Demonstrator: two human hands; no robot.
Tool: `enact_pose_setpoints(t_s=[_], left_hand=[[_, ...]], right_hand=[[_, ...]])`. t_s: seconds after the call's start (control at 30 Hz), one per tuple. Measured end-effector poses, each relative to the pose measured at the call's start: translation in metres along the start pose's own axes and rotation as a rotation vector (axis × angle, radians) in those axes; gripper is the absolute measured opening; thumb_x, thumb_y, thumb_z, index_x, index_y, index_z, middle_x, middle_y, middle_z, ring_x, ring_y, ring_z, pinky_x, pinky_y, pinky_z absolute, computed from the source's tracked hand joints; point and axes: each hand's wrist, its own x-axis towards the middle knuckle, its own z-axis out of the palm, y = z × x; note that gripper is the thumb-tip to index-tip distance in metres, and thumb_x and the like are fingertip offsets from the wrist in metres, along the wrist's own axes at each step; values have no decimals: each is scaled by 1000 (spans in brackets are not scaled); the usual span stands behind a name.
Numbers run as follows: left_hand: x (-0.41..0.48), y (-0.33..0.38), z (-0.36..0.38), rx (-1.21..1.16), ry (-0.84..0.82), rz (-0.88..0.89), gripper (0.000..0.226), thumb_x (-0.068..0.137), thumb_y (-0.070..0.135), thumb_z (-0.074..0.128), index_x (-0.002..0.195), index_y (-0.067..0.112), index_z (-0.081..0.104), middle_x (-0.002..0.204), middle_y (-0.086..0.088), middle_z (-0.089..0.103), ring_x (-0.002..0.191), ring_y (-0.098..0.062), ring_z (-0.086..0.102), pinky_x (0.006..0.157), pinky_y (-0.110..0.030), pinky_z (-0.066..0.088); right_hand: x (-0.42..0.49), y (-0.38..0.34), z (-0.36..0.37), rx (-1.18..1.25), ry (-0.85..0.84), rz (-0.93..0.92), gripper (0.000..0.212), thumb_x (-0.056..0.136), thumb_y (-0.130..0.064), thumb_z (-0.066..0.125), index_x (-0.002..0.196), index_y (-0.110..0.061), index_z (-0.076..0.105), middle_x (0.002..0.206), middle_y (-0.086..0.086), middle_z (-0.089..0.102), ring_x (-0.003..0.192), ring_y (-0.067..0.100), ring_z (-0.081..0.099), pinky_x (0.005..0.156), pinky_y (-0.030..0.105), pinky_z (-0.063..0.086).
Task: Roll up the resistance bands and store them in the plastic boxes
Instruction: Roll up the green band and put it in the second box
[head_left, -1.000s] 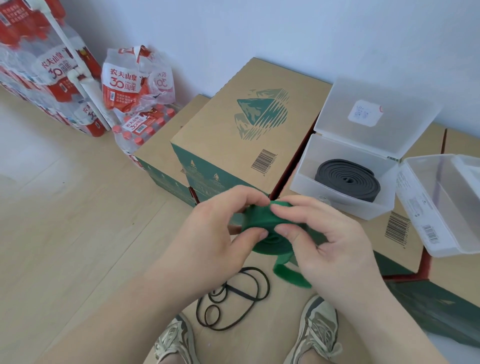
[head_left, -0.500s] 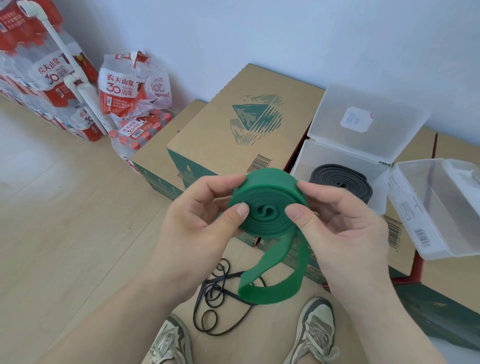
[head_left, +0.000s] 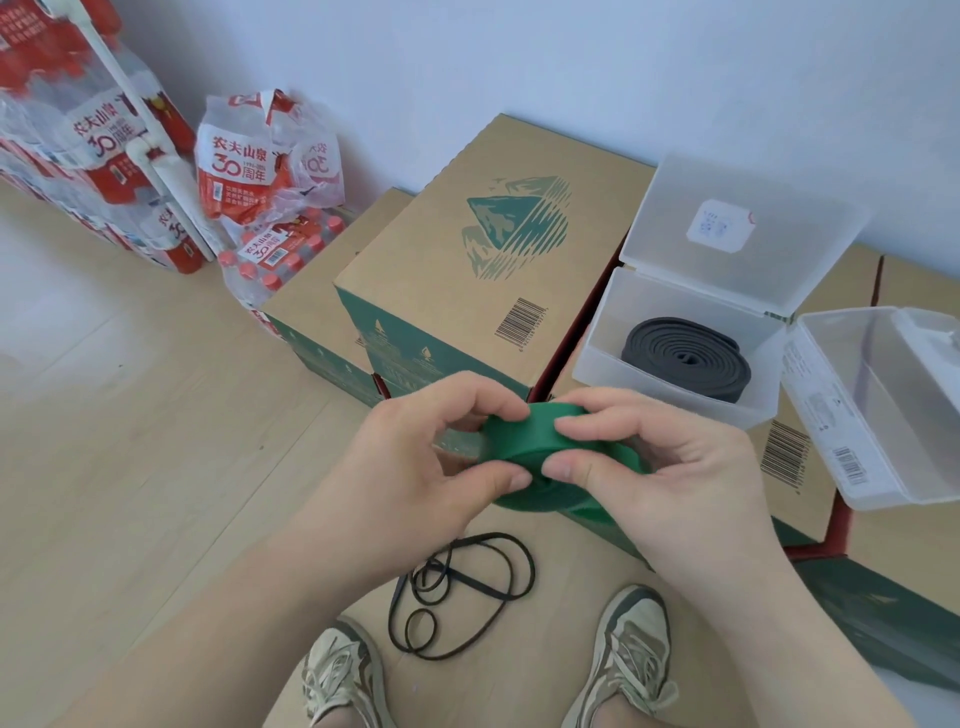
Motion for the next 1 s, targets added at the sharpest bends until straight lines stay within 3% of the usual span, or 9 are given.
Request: enact_pose_setpoints(t_s=[0.13, 0.23, 0.4, 0.53, 0.63, 0.77, 0.83, 0.93, 1.0], left_hand=[[0, 0, 3, -53, 9, 51, 41, 86, 3, 80, 116, 30, 76, 108, 7, 74, 106, -22, 70, 74, -34, 65], [3, -2, 2, -218, 90, 15, 34, 88, 7, 78, 117, 25, 74, 108, -1, 77, 105, -24, 71, 75, -48, 65], [4, 3, 3, -423, 148, -33, 27, 91, 1, 73, 110, 19, 65, 112, -3, 77, 106, -26, 73, 81, -42, 63], [1, 0, 7, -104, 106, -35, 21, 90, 19, 78, 104, 22, 62, 120, 12, 70, 112, -13, 69, 79, -27, 63], [1, 1, 7, 125, 120, 119, 28, 89, 13, 78, 111, 23, 64, 124, 18, 68, 118, -1, 63, 87, -22, 60], [0, -3, 6, 68, 46, 144, 27, 87, 14, 79, 109, 24, 69, 108, 13, 71, 109, -16, 68, 80, -30, 64], [1, -3, 6, 7, 46, 131, 33, 88, 6, 79, 115, 24, 74, 107, 10, 71, 108, -21, 67, 73, -33, 65], [1, -5, 7, -82, 64, 113, 37, 92, 3, 73, 121, 26, 75, 111, 4, 71, 108, -24, 66, 67, -44, 63], [2, -6, 4, -197, 111, 62, 34, 92, 9, 69, 119, 28, 75, 112, -1, 74, 106, -27, 68, 71, -50, 63]], right_hand=[[2, -7, 1, 51, 23, 30, 25, 69, 6, 88, 82, -14, 81, 104, -1, 80, 103, 19, 76, 87, 31, 62], [4, -10, -5, 38, 41, 30, 35, 74, -1, 88, 101, -22, 81, 105, -3, 80, 101, 16, 75, 87, 29, 61], [2, -11, 0, 199, 74, 30, 37, 83, 8, 76, 108, -18, 76, 104, 0, 80, 93, 12, 77, 77, 19, 60], [3, -3, 2, -68, 65, -111, 40, 87, 7, 74, 106, -28, 78, 110, -9, 77, 106, 13, 73, 90, 21, 56], [1, 4, 3, -229, 6, -213, 39, 85, 9, 76, 108, -22, 79, 112, -10, 73, 111, 13, 68, 94, 17, 51], [-1, 2, 1, -223, -62, -231, 36, 83, 9, 78, 105, -18, 81, 112, -9, 72, 109, 8, 67, 91, 12, 49], [0, 0, 0, -158, -38, -161, 35, 81, 8, 80, 101, -22, 81, 110, -8, 75, 110, 10, 69, 93, 17, 52], [3, -4, -1, 16, 39, -49, 31, 77, 2, 85, 96, -22, 79, 108, -1, 78, 104, 21, 74, 94, 38, 59], [5, -8, -5, 69, 57, -14, 30, 77, -1, 84, 97, -22, 79, 106, -1, 79, 101, 21, 75, 91, 36, 60]])
